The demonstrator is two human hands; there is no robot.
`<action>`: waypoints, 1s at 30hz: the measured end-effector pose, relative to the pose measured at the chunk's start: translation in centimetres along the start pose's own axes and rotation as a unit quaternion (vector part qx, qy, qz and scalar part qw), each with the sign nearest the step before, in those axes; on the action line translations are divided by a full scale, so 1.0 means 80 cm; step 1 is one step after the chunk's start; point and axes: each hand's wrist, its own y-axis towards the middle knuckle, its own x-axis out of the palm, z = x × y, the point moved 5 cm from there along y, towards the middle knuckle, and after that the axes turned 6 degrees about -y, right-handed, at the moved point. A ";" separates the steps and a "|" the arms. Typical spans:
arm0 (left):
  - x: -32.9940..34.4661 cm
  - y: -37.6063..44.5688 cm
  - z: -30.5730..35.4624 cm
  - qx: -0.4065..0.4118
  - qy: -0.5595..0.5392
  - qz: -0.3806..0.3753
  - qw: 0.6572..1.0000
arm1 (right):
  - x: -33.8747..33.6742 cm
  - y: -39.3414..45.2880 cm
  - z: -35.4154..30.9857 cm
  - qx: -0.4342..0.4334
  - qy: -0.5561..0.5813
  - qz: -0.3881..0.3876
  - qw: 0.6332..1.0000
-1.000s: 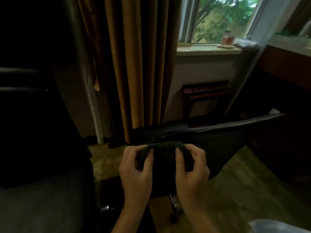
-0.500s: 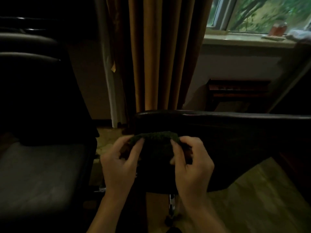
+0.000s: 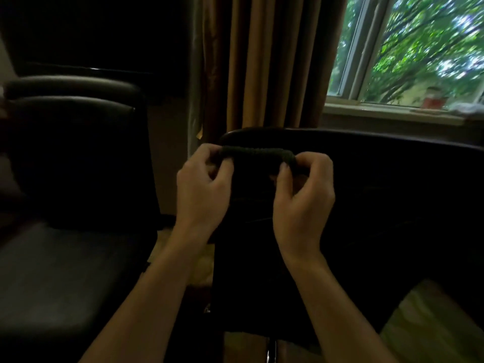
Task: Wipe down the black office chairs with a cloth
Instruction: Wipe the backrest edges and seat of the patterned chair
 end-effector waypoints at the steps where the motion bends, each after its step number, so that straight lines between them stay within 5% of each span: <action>1: 0.006 -0.002 0.003 -0.002 -0.015 0.009 1.000 | -0.001 0.002 -0.004 0.000 -0.016 0.014 1.000; 13: 0.043 0.002 0.004 0.000 -0.033 0.126 0.991 | -0.002 0.039 -0.012 -0.063 -0.114 -0.011 0.991; 30: 0.159 -0.031 0.065 0.037 -0.008 0.082 0.996 | -0.114 0.068 0.074 0.040 -0.072 0.083 0.993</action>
